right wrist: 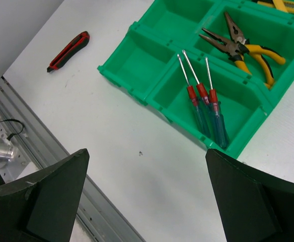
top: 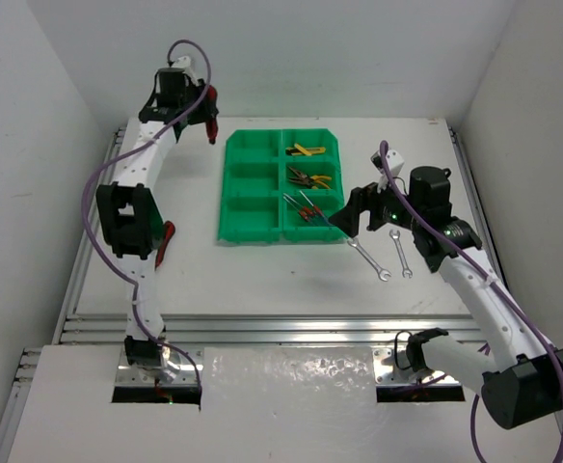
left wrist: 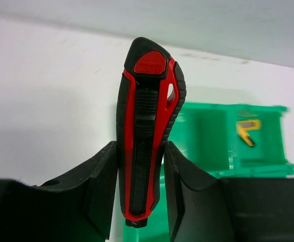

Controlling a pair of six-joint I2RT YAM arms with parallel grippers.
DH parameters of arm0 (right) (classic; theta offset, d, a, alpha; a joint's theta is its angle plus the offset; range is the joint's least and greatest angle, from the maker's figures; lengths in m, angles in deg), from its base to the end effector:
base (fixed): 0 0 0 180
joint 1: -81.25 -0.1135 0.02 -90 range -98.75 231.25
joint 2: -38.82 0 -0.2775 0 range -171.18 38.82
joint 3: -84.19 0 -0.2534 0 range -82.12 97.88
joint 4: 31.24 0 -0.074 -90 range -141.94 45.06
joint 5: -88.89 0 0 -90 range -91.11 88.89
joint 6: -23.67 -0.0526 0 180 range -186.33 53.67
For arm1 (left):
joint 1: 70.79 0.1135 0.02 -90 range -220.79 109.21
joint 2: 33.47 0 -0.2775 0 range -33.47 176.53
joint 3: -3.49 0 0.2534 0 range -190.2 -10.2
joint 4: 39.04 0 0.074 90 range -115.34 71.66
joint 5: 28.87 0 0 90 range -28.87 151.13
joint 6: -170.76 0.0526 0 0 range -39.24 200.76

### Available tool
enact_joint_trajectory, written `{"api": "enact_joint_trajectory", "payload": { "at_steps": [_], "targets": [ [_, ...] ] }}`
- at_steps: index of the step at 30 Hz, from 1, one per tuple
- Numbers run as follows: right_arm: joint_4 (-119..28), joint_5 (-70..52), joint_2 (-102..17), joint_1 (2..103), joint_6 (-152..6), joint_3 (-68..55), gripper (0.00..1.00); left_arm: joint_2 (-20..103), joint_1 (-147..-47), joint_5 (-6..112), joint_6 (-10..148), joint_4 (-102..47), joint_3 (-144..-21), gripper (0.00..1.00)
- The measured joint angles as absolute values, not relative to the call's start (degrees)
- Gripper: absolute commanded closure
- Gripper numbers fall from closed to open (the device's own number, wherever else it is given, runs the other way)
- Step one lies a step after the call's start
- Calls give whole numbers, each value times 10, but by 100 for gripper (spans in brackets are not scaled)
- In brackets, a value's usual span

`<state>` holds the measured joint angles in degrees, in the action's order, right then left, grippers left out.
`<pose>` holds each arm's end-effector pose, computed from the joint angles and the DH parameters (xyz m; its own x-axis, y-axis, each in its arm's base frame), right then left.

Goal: Sort the tools into containers

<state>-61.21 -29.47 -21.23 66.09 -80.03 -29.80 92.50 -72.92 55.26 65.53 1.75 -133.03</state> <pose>0.2284 0.0878 0.3313 -0.5353 0.0709 -0.8417 -0.5375 0.7401 0.4041 0.5407 -0.0255 0.3209 -0.5185 -0.2422 -0.8201 -0.0113 0.9609 -0.2766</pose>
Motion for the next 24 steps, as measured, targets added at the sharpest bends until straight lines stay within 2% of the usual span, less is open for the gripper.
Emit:
{"api": "enact_joint_trajectory", "payload": {
  "at_steps": [8, 10, 13, 16, 19, 20, 22, 23, 24],
  "targets": [
    [-608, -299, -211, 661, -810, -308, 1, 972, -805, 505, 832, -153, -1301, 99],
    [-608, -300, -213, 660, -812, -308, 1, 991, -823, 498, 864, -186, -1300, 90],
    [-604, -306, -223, 657, -814, -308, 1, 1020, -837, 495, 914, -215, -1304, 88],
    [-604, -311, -234, 656, -814, -308, 1, 1051, -839, 511, 961, -233, -1316, 82],
    [-603, -312, -242, 654, -815, -308, 1, 1072, -840, 523, 995, -238, -1318, 54],
    [-602, -313, -245, 653, -816, -308, 1, 1075, -840, 527, 1004, -235, -1316, 35],
    [-602, -314, -248, 653, -815, -308, 1, 1072, -840, 530, 1016, -239, -1305, 20],
    [-601, -315, -251, 653, -815, -308, 1, 1064, -840, 533, 1020, -242, -1293, 1],
    [-601, -316, -254, 653, -815, -308, 1, 1052, -841, 537, 1026, -243, -1276, 0]
  ]
}}
